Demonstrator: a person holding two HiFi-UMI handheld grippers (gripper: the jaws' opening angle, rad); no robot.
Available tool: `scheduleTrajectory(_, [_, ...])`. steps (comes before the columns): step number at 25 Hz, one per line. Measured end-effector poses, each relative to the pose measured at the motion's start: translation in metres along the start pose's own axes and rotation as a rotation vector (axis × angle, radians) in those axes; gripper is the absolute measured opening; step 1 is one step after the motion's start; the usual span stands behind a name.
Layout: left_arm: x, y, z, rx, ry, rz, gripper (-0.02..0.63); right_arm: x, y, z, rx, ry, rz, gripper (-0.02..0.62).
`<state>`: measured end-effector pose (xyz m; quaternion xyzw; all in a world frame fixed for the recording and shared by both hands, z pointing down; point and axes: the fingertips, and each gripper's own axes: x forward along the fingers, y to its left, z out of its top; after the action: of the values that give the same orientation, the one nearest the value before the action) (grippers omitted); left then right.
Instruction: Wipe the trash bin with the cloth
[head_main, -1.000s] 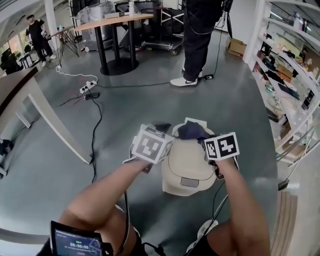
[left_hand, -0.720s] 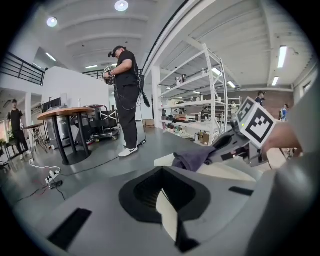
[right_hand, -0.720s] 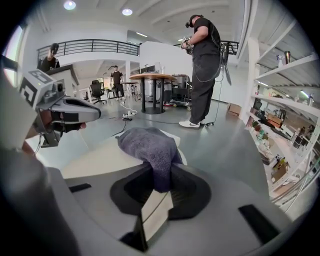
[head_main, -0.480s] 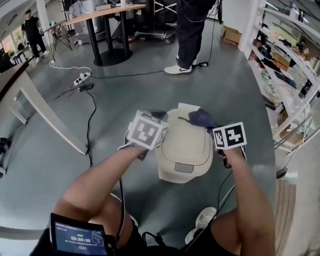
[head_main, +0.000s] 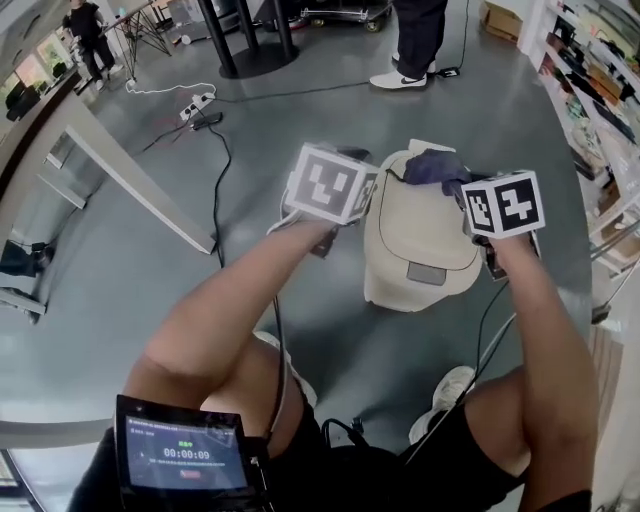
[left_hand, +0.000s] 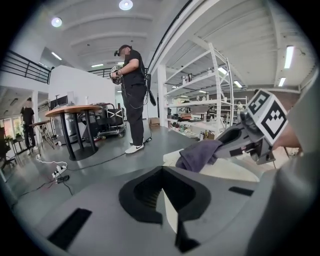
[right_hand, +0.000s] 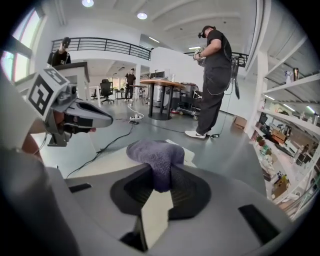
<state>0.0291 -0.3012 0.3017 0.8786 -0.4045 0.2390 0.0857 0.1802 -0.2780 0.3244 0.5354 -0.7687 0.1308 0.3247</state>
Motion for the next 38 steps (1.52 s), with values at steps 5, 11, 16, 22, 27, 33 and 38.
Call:
scheduleTrajectory(5, [-0.012, 0.015, -0.006, 0.034, -0.003, 0.038, -0.003, 0.006, 0.055, 0.023, 0.000, -0.052, 0.135, 0.064])
scheduleTrajectory(11, [-0.032, 0.027, -0.014, 0.043, 0.000, 0.054, -0.003, 0.013, 0.107, 0.035, -0.027, -0.060, 0.253, 0.065])
scheduleTrajectory(16, [-0.035, 0.030, -0.017, 0.029, -0.009, 0.058, -0.003, 0.030, 0.112, 0.009, -0.101, 0.042, 0.252, 0.065])
scheduleTrajectory(22, [-0.041, 0.029, -0.008, 0.013, -0.027, 0.066, -0.003, 0.028, 0.104, 0.005, -0.076, 0.045, 0.243, 0.065])
scheduleTrajectory(27, [-0.038, 0.017, 0.003, 0.022, -0.039, 0.045, -0.003, 0.021, 0.092, 0.001, -0.062, 0.047, 0.228, 0.066])
scheduleTrajectory(33, [-0.027, -0.002, 0.009, 0.050, -0.039, 0.016, -0.003, 0.007, 0.060, -0.018, -0.028, 0.055, 0.189, 0.066])
scheduleTrajectory(38, [-0.018, -0.019, 0.020, 0.063, -0.053, -0.008, -0.003, -0.009, 0.029, -0.039, 0.021, 0.060, 0.154, 0.066])
